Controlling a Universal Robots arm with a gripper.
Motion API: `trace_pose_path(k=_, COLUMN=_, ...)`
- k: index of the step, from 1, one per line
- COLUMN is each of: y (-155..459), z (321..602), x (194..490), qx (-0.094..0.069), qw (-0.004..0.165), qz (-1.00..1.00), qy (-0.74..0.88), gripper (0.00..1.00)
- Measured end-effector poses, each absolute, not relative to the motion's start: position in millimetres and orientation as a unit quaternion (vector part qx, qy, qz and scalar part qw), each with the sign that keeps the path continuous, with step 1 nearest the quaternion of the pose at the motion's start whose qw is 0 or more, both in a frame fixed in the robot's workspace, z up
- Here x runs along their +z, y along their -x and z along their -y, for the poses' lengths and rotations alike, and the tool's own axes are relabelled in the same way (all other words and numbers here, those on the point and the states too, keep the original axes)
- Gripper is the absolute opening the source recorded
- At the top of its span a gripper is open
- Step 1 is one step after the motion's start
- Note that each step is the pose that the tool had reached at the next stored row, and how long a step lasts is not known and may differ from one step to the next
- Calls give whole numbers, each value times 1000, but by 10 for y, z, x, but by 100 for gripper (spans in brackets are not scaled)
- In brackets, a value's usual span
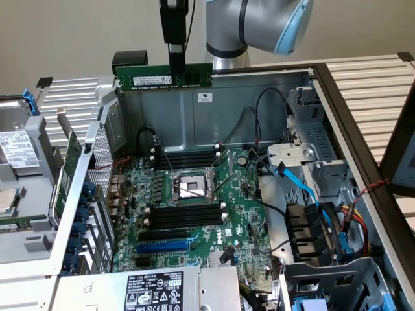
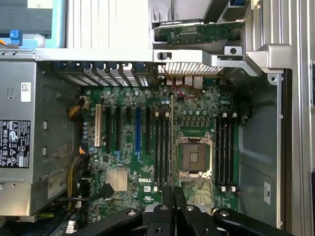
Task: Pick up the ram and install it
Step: 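Pick up the ram and move it above insertion slot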
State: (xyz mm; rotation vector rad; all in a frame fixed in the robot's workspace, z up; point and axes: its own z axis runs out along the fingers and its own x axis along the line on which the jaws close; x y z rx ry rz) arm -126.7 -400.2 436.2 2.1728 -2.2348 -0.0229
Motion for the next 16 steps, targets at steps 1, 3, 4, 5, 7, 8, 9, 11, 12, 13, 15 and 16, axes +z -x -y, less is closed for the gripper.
trace_pose_path(k=1, y=1267, z=4002, x=4354, qx=-6, qw=13, qz=717, qy=-697, gripper=12)
trace_pose_path(k=3, y=1267, z=4003, x=4339, qx=-4, qw=16, qz=717, qy=-697, gripper=12)
trace_pose_path(k=4, y=1267, z=4003, x=4333, qx=-3, qw=16, qz=717, qy=-697, gripper=12)
trace_pose_path(k=5, y=1267, z=4004, x=4332, qx=-3, qw=16, qz=717, qy=-697, gripper=12)
trace_pose_path(k=7, y=1267, z=4009, x=4332, qx=-4, qw=16, qz=717, qy=-697, gripper=12)
trace_pose_path(k=8, y=1266, z=4013, x=4330, qx=-4, qw=16, qz=717, qy=-697, gripper=12)
trace_pose_path(k=9, y=1265, z=4014, x=4321, qx=-6, qw=14, qz=717, qy=-697, gripper=12)
trace_pose_path(k=11, y=1263, z=4014, x=4294, qx=-7, qw=13, qz=717, qy=-697, gripper=12)
trace_pose_path(k=12, y=1262, z=4014, x=4279, qx=-8, qw=12, qz=717, qy=-697, gripper=12)
trace_pose_path(k=13, y=1260, z=4014, x=4262, qx=-8, qw=12, qz=717, qy=-697, gripper=12)
trace_pose_path(k=15, y=1249, z=4014, x=4225, qx=-8, qw=12, qz=717, qy=-697, gripper=12)
trace_pose_path(k=16, y=1244, z=4014, x=4206, qx=-8, qw=12, qz=717, qy=-697, gripper=12)
